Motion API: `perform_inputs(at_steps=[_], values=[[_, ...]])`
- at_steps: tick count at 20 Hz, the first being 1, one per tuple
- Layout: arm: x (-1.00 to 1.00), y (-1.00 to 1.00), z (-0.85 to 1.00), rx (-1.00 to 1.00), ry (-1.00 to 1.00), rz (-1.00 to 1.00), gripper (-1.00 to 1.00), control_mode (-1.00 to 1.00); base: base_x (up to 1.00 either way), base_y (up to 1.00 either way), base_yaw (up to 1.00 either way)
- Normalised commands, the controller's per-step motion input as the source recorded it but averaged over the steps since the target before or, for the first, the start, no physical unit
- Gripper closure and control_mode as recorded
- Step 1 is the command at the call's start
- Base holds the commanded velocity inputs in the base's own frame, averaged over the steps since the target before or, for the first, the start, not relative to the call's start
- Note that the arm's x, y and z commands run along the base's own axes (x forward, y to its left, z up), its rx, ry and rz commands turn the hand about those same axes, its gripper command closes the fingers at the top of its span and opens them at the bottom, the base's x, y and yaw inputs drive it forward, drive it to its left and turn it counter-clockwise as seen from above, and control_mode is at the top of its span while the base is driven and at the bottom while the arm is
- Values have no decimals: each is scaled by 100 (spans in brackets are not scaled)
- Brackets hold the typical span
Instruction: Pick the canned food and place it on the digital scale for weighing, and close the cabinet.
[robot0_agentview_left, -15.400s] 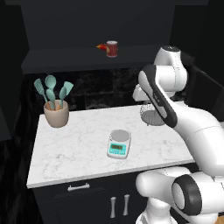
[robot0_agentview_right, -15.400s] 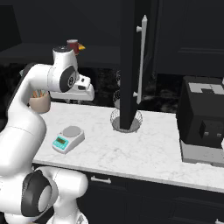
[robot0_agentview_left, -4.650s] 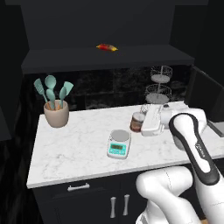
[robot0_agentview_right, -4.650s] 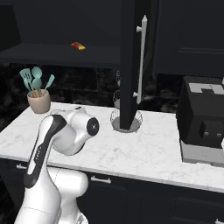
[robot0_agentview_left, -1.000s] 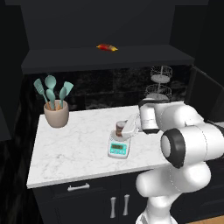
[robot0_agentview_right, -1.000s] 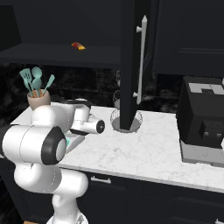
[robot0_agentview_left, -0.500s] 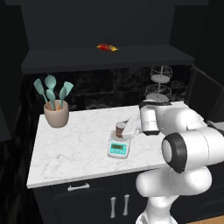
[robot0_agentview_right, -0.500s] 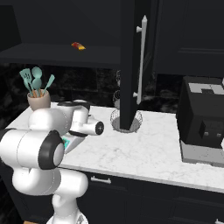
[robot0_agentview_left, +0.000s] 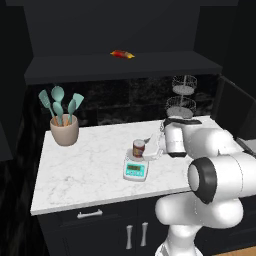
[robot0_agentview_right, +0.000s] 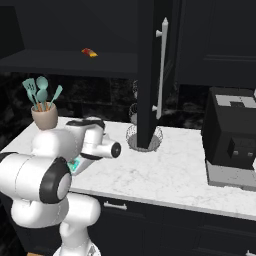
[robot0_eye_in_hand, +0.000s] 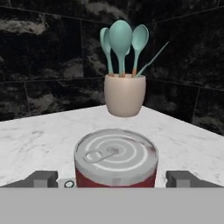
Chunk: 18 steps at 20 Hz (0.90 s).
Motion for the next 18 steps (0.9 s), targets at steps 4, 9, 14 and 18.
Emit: perform_inputs(at_steps=[4, 9, 14, 18], values=[[-25, -4, 0, 4, -4, 0, -100, -100, 0, 0, 0], [-41, -43, 17, 6, -18, 0, -100, -100, 0, 0, 0], [-55, -61, 76, 13, -39, 0, -100, -100, 0, 0, 0], [-48, -78, 64, 28, -27, 0, -100, -100, 0, 0, 0]])
